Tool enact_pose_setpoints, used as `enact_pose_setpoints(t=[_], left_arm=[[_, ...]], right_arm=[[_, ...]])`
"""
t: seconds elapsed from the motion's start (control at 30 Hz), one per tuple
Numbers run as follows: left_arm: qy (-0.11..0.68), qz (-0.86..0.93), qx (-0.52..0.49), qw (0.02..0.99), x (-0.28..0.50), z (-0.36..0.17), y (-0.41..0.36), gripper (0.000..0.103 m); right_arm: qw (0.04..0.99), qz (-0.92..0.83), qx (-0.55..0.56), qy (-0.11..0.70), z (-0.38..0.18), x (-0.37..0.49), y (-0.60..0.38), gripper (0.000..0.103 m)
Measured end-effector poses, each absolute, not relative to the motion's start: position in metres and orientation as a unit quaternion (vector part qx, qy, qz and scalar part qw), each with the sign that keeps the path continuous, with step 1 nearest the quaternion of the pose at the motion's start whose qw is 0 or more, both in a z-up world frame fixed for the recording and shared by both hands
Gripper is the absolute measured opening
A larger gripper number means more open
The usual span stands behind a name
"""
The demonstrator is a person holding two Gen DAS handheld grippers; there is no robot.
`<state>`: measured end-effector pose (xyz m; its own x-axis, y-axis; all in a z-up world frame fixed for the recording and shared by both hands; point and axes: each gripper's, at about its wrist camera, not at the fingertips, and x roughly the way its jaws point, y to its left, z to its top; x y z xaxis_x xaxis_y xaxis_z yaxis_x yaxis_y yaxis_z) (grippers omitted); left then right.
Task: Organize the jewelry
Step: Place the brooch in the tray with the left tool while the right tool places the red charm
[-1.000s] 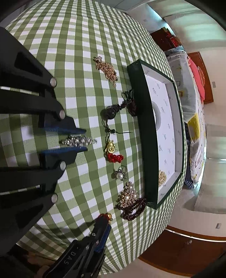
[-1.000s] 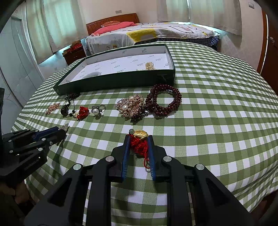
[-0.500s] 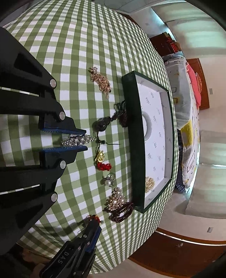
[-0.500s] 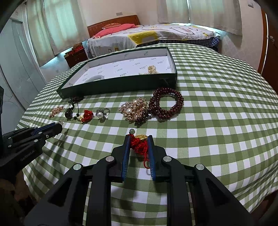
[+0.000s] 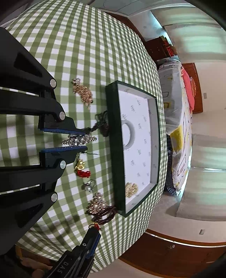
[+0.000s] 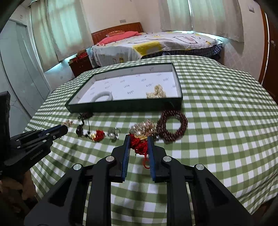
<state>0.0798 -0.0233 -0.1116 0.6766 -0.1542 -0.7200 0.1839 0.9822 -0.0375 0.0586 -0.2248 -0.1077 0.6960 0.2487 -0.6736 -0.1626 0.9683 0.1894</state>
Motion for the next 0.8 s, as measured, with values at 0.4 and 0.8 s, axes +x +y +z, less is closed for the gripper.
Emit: enact_pose_setpoints(t=[0.4, 0.8], left_arm=[[0.356, -0.083, 0.016, 0.931, 0.123, -0.085, -0.017, 0.014], [0.341, -0.056, 0.013, 0.938, 0.199, -0.084, -0.001, 0.014]], right_arm=[[0.929, 0.130, 0.047, 0.342, -0.081, 0.110, -0.206, 0.020], [0.936, 0.144, 0.032, 0.321, -0.073, 0.179, -0.178, 0.020]])
